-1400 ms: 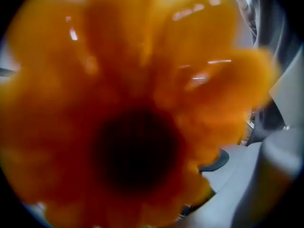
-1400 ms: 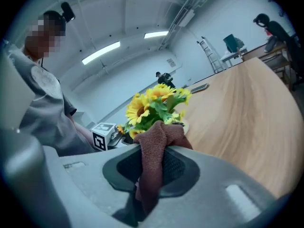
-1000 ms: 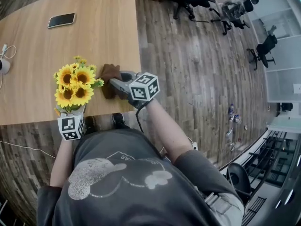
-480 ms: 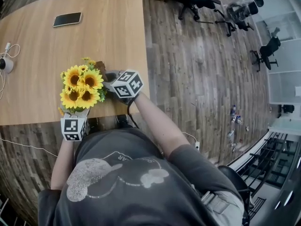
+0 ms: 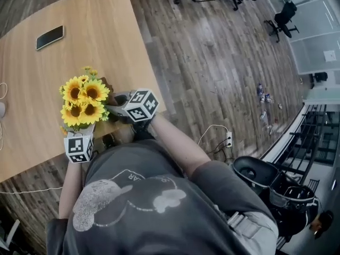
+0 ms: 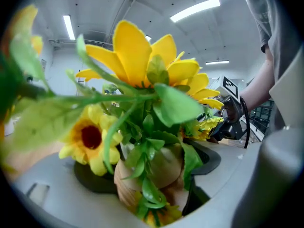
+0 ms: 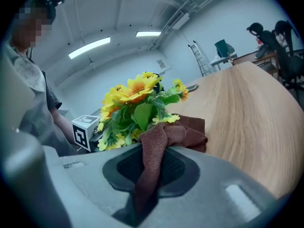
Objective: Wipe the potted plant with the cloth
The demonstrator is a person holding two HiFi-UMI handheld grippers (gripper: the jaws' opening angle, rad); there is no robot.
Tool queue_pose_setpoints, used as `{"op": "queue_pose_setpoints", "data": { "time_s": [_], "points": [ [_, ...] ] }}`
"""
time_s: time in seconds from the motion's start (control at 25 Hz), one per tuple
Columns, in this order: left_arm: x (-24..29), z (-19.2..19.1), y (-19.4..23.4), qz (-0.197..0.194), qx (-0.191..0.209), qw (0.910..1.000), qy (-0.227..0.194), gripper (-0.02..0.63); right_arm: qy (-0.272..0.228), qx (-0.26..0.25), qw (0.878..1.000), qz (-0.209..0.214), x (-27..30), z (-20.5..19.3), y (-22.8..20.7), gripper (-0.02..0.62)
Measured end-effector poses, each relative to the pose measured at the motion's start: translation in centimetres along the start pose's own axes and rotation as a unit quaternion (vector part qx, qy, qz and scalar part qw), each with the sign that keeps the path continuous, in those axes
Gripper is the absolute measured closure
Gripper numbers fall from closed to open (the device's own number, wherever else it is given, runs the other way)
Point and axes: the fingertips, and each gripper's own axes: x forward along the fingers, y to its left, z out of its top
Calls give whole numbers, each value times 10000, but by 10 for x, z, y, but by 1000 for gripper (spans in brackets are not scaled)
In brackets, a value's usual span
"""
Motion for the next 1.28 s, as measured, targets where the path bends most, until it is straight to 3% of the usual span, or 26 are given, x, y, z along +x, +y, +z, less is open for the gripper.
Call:
{"op": "queue_pose_setpoints", "data": {
  "time_s": [0.12,0.2,0.28,0.44,0.6,0.72,0.96,1.28],
  "points": [
    [-4,4,3,-199,48,9998,79,150,-480,163,9976,-480,-12,2,10,535],
    [0,3,9,-287,6,9995,109,88,-989,360,9896,-978,-24,4,6,535],
    [3,-1,10,-367,-49,9993,51,45,-1495,584,9760,-1472,-45,-2,-1,535],
    [-16,0,5,-699,102,9975,-89,44,-2268,884,9409,-2356,-106,-17,8,535],
    [-44,-7,8,-703,77,9975,-40,48,-2714,1012,9107,-2946,-164,-27,21,535],
    [-57,-16,9,-564,61,9984,-21,89,-2916,1057,8940,-3235,-191,-36,22,535],
    [-78,-31,10,-439,-304,9986,-51,208,-2975,926,8929,-3250,-195,-39,22,535],
    [-136,-17,-20,-125,-247,9982,-538,305,-3055,561,9123,-2669,-179,-41,71,535]
  ]
}}
